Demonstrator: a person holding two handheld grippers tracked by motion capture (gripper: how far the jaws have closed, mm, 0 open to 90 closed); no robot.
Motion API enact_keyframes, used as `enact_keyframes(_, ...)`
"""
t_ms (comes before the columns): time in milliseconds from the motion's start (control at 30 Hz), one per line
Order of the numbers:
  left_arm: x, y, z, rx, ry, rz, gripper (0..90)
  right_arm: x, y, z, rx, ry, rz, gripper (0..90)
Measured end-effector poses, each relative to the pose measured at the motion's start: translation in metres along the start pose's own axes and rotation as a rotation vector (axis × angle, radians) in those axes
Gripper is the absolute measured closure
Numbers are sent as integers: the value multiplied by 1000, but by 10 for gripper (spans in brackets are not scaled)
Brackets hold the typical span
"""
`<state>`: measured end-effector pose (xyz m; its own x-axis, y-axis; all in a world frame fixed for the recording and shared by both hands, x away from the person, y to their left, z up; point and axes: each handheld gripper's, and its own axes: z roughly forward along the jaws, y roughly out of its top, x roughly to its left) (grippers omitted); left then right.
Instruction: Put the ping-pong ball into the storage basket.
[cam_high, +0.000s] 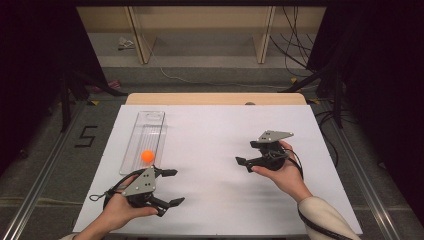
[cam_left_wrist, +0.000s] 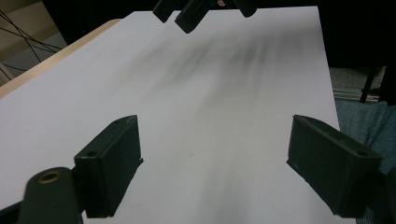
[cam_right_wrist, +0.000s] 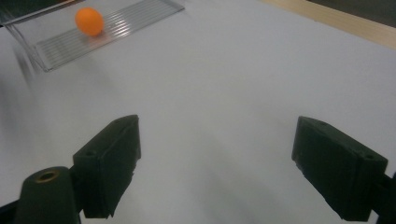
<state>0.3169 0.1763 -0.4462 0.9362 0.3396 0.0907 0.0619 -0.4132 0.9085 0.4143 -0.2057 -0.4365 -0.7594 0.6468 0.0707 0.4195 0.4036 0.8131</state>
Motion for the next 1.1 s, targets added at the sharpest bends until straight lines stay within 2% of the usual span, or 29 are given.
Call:
enact_keyframes(767, 1, 0, -1, -3, 6, 1, 168, -1, -21, -30, -8, -21, 25, 164)
enact_keyframes(1100, 1, 0, -1, -5, 8, 0, 169, 2, -27, -35, -13, -15, 31, 164)
